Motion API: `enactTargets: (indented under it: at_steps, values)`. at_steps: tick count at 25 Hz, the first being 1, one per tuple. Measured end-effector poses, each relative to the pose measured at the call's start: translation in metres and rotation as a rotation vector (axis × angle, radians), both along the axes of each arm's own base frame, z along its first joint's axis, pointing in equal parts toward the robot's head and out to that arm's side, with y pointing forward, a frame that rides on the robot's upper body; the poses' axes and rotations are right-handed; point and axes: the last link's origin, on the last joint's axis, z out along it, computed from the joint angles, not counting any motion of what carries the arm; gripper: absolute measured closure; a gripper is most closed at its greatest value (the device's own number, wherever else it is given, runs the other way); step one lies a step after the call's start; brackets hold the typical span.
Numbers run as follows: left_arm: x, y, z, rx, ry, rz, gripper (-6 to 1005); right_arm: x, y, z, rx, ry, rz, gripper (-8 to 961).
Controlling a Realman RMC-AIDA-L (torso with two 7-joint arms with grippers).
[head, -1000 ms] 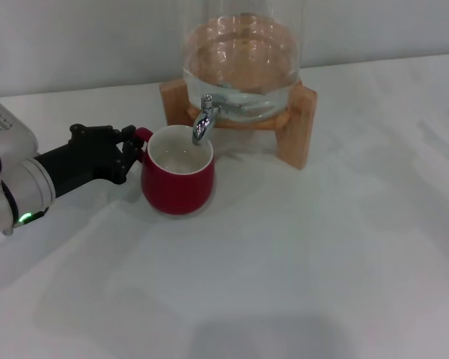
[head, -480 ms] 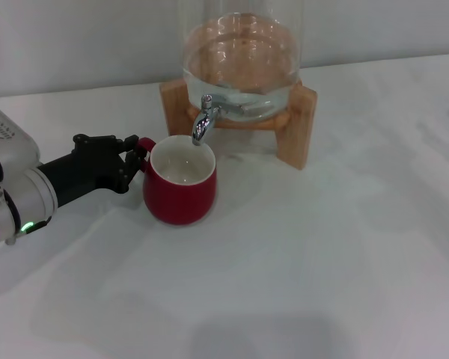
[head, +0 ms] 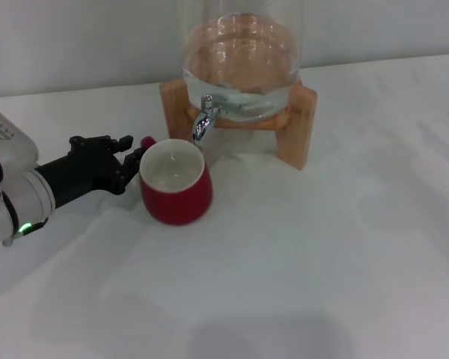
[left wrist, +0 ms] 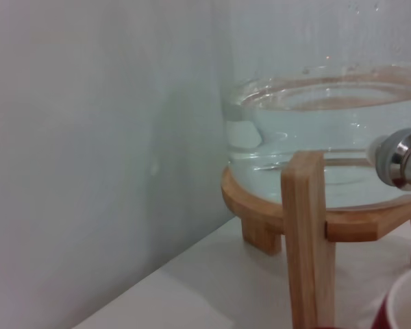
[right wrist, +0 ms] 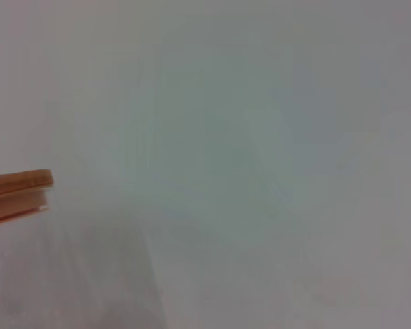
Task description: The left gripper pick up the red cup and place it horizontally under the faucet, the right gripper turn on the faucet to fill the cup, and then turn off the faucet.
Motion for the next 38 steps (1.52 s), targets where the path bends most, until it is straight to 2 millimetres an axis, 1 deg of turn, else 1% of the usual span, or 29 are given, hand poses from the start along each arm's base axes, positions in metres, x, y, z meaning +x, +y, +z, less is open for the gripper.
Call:
enactTargets:
  at_steps: [7,18,25,32,38]
  values:
    - [-0.002,-0.001,-0.002,-0.004,0.014,0.006,747,0.001,0.0,-0.001,0.0,0.002,-0.003,157]
    - [-0.003,-0.003,-0.004,-0.012,0.006,0.012,740,0.003,-0.002,-0.002,-0.004,0.008,-0.008,158]
    - [-0.012,-0.012,-0.003,-0.018,-0.011,0.032,736,0.004,-0.005,0.0,0.002,0.013,-0.009,158]
    - [-0.014,-0.023,-0.003,-0.044,-0.056,0.013,735,0.004,-0.003,0.0,0.003,0.014,-0.008,158]
    - [-0.014,-0.029,-0.003,-0.062,-0.076,0.005,735,0.004,-0.002,0.0,0.003,0.016,-0.011,158]
